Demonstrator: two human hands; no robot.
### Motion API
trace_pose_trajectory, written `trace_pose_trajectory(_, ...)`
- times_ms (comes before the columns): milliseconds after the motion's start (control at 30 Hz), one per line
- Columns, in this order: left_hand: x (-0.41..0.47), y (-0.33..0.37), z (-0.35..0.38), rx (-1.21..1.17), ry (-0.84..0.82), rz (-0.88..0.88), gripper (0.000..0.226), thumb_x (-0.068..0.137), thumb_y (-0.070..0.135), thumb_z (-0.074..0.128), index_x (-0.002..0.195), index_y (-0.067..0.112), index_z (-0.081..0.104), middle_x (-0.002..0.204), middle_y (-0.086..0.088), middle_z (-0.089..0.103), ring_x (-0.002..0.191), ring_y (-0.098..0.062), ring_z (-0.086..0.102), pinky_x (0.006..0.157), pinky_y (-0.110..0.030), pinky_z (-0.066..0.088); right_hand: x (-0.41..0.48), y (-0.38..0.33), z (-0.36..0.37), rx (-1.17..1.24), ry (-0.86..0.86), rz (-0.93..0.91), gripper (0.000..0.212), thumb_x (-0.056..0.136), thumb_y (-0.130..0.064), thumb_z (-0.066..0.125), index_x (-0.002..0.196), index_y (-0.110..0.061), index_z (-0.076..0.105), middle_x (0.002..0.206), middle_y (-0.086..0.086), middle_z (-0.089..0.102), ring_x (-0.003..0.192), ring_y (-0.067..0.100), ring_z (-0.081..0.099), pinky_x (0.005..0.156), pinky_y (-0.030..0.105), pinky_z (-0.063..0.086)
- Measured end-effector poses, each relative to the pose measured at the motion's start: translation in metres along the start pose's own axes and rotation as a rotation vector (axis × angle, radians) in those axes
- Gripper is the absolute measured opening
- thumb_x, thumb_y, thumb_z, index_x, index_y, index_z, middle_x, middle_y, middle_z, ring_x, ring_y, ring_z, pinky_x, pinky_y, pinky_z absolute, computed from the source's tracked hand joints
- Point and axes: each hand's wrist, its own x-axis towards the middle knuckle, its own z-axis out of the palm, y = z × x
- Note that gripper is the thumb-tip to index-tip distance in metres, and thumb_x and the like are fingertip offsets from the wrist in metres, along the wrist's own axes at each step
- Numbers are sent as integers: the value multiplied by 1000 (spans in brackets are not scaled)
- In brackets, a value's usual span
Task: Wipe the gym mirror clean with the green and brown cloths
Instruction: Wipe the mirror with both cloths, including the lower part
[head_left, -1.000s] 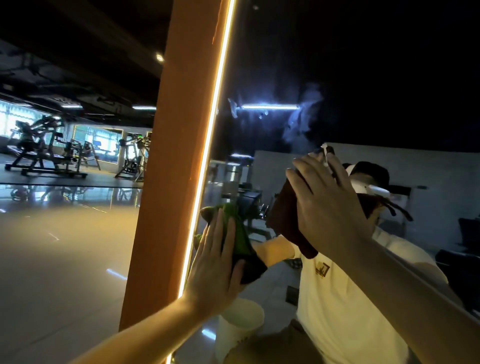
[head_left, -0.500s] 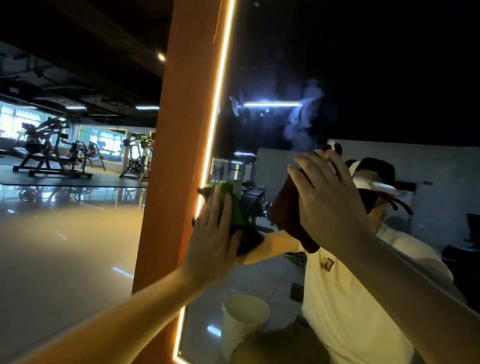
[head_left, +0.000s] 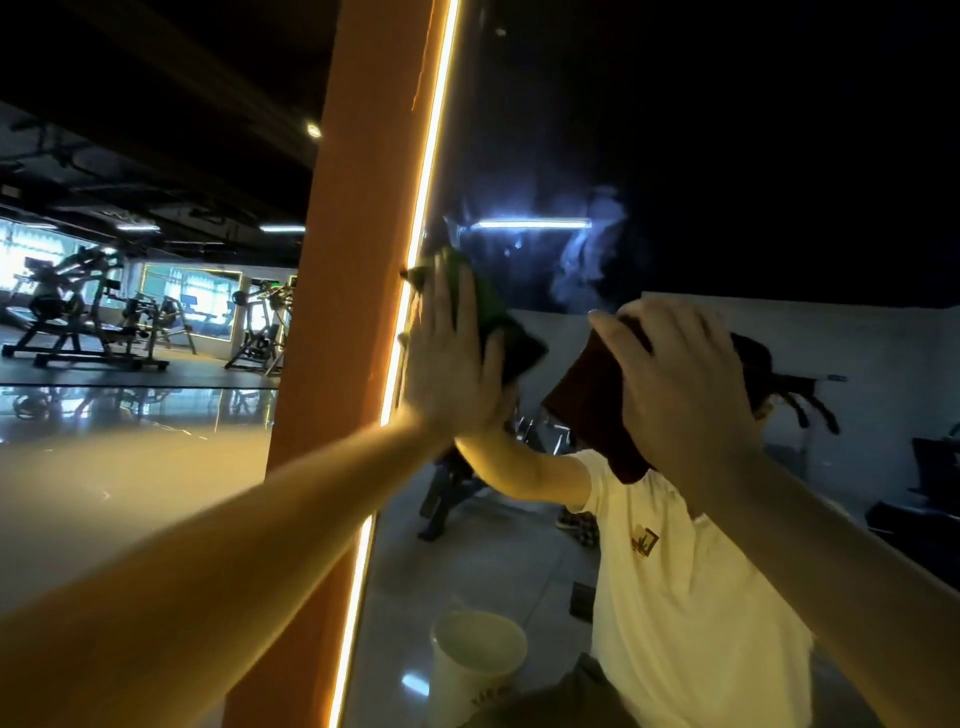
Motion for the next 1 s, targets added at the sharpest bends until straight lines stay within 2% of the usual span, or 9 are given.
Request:
trace_pose_trajectory(133,55,17,6,-4,144,-130,70,105,41,25,161,-1,21,167,-27,19,155,-43,20,123,-59,24,35,36,-11,95,151,105,40,85,3,63,122,-4,50,114,22,59,96,39,60,79,52,52)
trace_pose_trajectory(267,-39,26,3,-19,-67,296,74,104,37,40,164,3,13,172,-18,3,160,-33,3,126,-58,18,67,56,-13,60,178,188,28,87,6,66,111,-3,55,114,21,57,91,36,59,76,47,51)
trace_pose_trajectory(367,-28,3,-8,33,-114,389,77,102,40,41,164,5,13,172,-20,4,160,-34,4,125,-59,20,68,56,-11,-44,126,160,29,88,1,69,115,-1,58,120,22,57,100,39,58,84,52,50)
trace_pose_trajectory(433,28,0,-7,69,-49,254,76,101,42,34,163,3,12,170,-23,7,158,-39,9,126,-58,18,56,50,-7,-97,89,124,34,97,-16,63,126,1,57,132,24,56,118,40,55,100,53,42)
trace_pose_trajectory(533,108,6,-8,25,63,-5,75,102,45,22,160,-2,23,165,-31,20,153,-47,22,126,-56,19,38,42,-5,-155,-118,93,79,98,-57,42,151,2,38,160,26,33,149,40,30,122,55,21)
trace_pose_trajectory(600,103,17,-2,21,95,-27,74,102,44,24,162,1,21,167,-27,18,155,-43,19,126,-55,17,35,44,-4,-192,-176,44,84,96,-61,43,156,-3,32,166,25,22,154,40,20,125,56,14)
trace_pose_trajectory(800,-8,-11,-18,74,-150,615,76,100,41,42,164,10,16,171,-20,11,159,-33,8,127,-56,18,46,51,0,-177,-129,1,83,79,-21,82,152,-10,43,163,20,29,151,40,27,122,57,24)
trace_pose_trajectory(867,31,-19,-17,133,-118,542,77,98,43,43,164,12,19,169,-22,16,157,-38,16,126,-58,19,44,53,1,-176,-114,-14,82,80,-19,80,153,-9,43,163,20,30,151,40,27,123,58,24)
trace_pose_trajectory(1000,129,-1,-12,102,38,44,76,100,49,21,163,7,22,167,-26,20,155,-42,20,125,-58,18,44,53,3,-181,-96,-33,79,83,-20,72,154,-9,40,164,20,29,153,40,25,124,57,22)
